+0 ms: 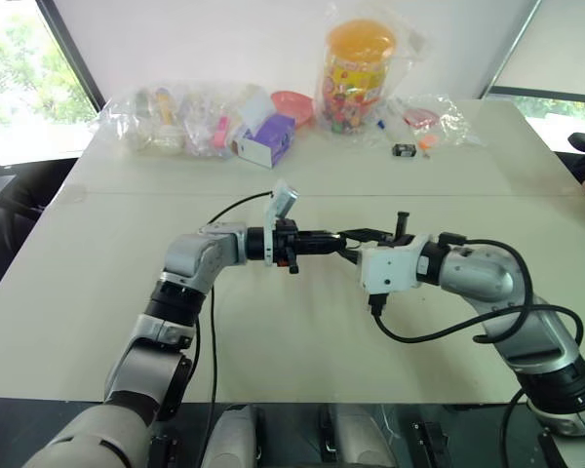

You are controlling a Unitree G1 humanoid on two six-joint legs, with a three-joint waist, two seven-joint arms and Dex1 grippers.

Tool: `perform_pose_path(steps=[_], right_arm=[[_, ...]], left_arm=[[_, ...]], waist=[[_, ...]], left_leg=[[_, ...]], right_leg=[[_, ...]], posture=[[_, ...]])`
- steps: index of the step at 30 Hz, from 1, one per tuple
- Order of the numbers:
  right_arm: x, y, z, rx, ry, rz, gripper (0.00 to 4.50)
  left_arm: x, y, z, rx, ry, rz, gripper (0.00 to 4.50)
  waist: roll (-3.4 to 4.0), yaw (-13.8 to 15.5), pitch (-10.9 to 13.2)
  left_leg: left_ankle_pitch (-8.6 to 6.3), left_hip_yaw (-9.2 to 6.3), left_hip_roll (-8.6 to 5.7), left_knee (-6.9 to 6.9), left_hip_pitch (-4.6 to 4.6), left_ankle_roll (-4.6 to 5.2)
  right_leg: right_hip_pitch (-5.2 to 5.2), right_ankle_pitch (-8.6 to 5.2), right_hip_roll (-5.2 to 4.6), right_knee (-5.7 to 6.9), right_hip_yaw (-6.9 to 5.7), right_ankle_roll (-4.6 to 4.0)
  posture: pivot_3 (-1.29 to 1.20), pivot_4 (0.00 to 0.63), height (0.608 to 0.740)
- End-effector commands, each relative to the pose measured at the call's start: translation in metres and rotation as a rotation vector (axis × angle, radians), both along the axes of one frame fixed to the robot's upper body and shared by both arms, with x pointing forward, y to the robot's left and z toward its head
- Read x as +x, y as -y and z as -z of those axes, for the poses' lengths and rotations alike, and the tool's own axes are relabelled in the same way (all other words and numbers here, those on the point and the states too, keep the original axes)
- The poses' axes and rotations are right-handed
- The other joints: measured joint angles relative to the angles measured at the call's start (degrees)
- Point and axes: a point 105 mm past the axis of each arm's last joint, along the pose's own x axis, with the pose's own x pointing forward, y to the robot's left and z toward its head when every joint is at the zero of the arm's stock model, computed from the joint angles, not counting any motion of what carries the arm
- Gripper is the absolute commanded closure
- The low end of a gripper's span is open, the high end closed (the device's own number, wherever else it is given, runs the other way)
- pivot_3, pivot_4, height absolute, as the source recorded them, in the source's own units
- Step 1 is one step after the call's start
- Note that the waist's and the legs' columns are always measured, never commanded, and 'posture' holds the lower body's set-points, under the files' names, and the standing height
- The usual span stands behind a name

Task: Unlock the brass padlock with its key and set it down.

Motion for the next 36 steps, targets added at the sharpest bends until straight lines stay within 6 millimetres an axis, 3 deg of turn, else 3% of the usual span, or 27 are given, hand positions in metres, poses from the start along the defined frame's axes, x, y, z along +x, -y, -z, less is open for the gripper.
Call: perform_pose_path(steps=[1, 7, 10, 13, 19, 36], right_arm=[[-0.007, -0.006, -0.014, 0.033, 0.01, -0.041, 2.82], [-0.009, 0.006, -0.012, 0.066, -0.089, 0.008, 0.03], [-0.012, 0.012, -0.02, 0.179, -0.183, 0.047, 0.03], [-0.015, 0.007, -0.029, 0.317, -0.267, 0.05, 1.08], [-0.012, 0.001, -0.028, 0.395, -0.318, 0.074, 4.33], [-0.003, -0.004, -0.003, 0.402, -0.364, 0.093, 4.43]], left_arm=[[0.005, -0.007, -0.009, 0.02, 0.049, -0.022, 4.5], [0.005, -0.012, -0.01, 0.029, 0.061, -0.009, 4.5], [0.005, -0.015, -0.01, 0.038, 0.07, -0.003, 4.5], [0.003, -0.017, -0.011, 0.041, 0.072, 0.018, 4.5], [-0.001, -0.017, -0.016, 0.03, 0.07, 0.064, 4.5], [-0.012, -0.02, -0.037, -0.047, 0.052, 0.145, 4.5]], waist=[[0.0, 0.0, 0.0], [0.0, 0.16, 0.0], [0.0, 0.11, 0.0], [0.0, 0.04, 0.0], [0.0, 0.0, 0.0], [0.0, 0.01, 0.0]], left_leg=[[0.0, 0.0, 0.0, 0.0, 0.0, 0.0], [0.0, -0.01, 0.0, 0.0, 0.0, 0.0], [0.0, 0.0, -0.02, 0.0, -0.01, 0.0], [0.0, -0.02, 0.02, 0.0, -0.01, 0.0], [0.0, -0.02, 0.0, -0.01, -0.01, 0.0], [0.0, -0.02, 0.0, -0.01, -0.01, 0.01]], right_leg=[[0.0, 0.0, 0.0, 0.0, 0.0, 0.0], [0.0, 0.0, -0.01, 0.0, -0.01, 0.0], [0.0, 0.0, -0.03, -0.01, -0.01, 0.0], [0.0, 0.0, -0.02, 0.0, -0.01, 0.0], [0.0, 0.0, -0.02, 0.0, -0.01, 0.0], [0.0, 0.0, -0.02, -0.01, -0.01, 0.0]], posture=[[0.0, 0.15, 0.735], [0.0, 0.15, 0.735], [0.0, 0.15, 0.735], [0.0, 0.15, 0.735], [0.0, 0.15, 0.735], [0.0, 0.15, 0.735]])
